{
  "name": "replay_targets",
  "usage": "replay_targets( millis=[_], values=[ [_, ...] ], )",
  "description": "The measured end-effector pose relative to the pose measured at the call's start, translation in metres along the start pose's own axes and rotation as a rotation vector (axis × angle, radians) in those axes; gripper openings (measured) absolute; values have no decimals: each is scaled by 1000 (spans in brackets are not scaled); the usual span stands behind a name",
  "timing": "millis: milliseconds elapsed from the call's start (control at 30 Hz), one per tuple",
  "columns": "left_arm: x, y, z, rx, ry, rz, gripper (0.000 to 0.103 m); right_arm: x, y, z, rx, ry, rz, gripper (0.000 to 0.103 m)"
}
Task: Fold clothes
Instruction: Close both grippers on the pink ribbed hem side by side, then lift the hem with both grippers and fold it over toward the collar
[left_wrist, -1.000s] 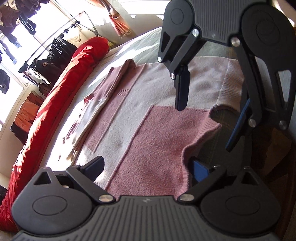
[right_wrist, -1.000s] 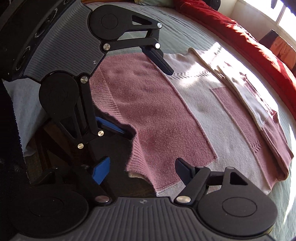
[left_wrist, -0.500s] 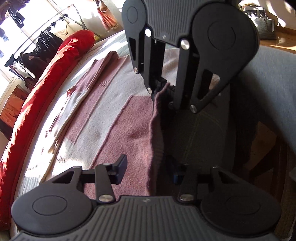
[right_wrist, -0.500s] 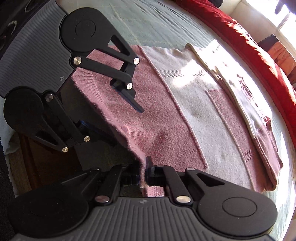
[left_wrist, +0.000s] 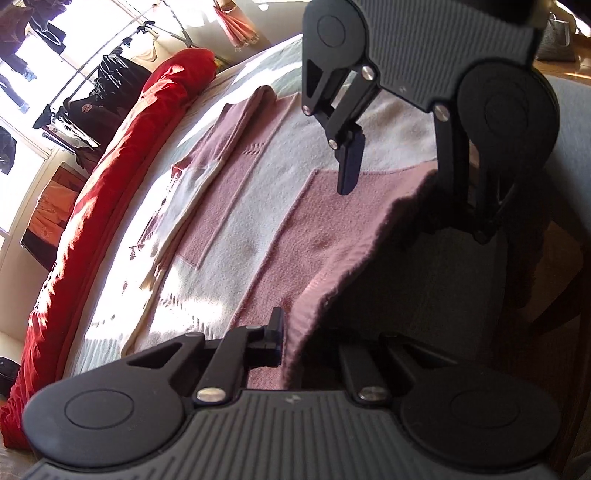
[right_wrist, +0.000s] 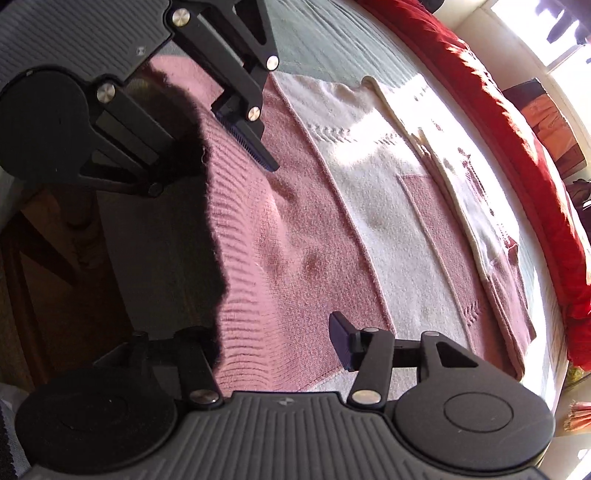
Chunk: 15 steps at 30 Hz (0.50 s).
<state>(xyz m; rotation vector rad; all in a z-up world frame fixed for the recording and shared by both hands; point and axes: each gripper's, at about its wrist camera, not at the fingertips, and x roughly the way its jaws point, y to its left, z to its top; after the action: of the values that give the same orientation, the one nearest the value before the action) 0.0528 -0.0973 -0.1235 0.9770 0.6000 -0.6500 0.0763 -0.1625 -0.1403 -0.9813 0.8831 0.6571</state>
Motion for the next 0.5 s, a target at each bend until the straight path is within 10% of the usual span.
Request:
replay_targets(
  millis=[200,500],
  values=[
    [-4,4,-4,-29,-7,-7,9,3,-17,-25,10,71,-120,45],
    [1,1,-24,-21,60,18,17,-6,-24,-29,76,63,-31,8]
  ],
)
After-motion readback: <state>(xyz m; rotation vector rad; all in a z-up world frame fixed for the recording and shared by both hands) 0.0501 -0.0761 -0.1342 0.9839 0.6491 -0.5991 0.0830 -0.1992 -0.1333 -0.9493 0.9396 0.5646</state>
